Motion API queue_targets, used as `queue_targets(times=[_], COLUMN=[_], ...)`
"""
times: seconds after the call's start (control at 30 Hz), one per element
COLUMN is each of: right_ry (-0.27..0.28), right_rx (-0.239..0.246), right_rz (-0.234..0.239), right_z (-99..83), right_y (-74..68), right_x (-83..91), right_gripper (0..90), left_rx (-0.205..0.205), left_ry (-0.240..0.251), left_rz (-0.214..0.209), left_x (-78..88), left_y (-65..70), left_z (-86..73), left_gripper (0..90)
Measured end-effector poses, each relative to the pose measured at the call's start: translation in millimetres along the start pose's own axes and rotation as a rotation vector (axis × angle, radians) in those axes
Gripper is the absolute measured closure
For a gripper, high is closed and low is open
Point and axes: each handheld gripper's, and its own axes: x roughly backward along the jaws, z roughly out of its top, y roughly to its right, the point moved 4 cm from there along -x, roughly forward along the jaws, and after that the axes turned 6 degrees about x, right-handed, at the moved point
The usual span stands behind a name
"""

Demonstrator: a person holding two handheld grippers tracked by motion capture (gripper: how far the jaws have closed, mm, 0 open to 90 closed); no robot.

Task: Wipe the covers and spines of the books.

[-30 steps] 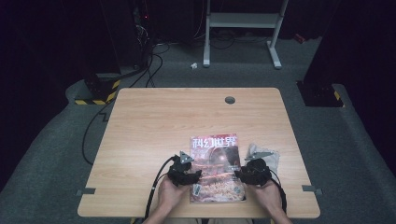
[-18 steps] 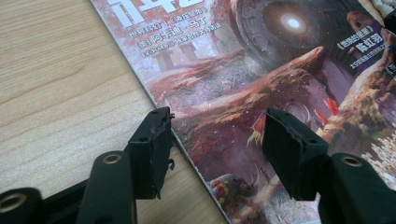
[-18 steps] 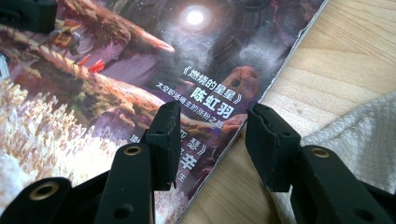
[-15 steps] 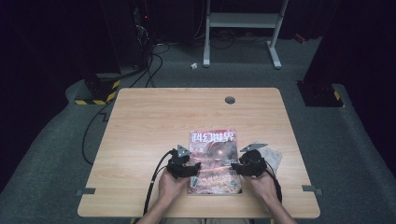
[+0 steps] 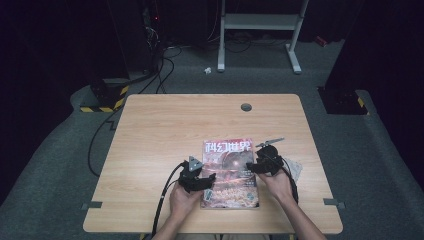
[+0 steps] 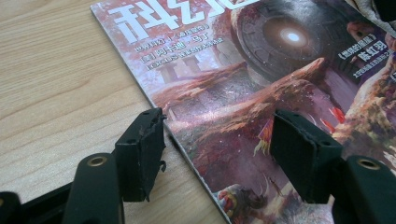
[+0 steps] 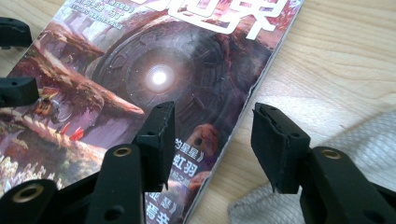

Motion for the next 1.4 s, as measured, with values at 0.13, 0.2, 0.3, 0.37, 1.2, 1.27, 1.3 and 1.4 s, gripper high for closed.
queue_targets(times=[0.13, 0.2, 0.3, 0.37, 1.2, 1.27, 1.3, 1.4], right_ry=[-0.053, -0.071, -0.081, -0.080, -0.177, -0.190, -0.191, -0.181], right_rx=[0.001, -0.002, -0.021, -0.020, 0.006, 0.009, 0.003, -0.013], right_rz=[-0.003, -0.007, 0.005, 0.006, 0.021, 0.023, 0.027, 0.040], right_z=[1.3, 1.7, 1.5, 1.8, 11.4, 12.9, 13.2, 12.6], right_y=[0.1, 1.5, 3.1, 2.6, -1.1, -1.1, -0.3, 2.5], right_x=[-8.6, -11.7, -13.6, -14.1, -28.0, -28.4, -28.1, -27.1], right_gripper=[50.7, 50.5, 50.9, 50.9, 40.6, 41.3, 43.6, 46.9], left_rx=[0.000, 0.000, -0.003, -0.003, 0.014, 0.015, 0.015, 0.014], left_ry=[0.000, 0.000, 0.001, 0.001, 0.004, 0.004, 0.004, 0.004], left_rz=[-0.001, -0.002, 0.000, 0.000, 0.007, 0.007, 0.007, 0.008], left_x=[-0.1, -0.2, -0.2, -0.2, -0.5, -0.5, -0.5, -0.6], left_y=[0.0, 0.0, 0.1, 0.1, 3.0, 3.0, 3.0, 3.0], left_z=[0.1, 0.2, 0.2, 0.2, -0.2, -0.2, -0.2, -0.2], left_gripper=[35.6, 35.7, 35.8, 35.8, 37.5, 37.6, 37.6, 37.5])
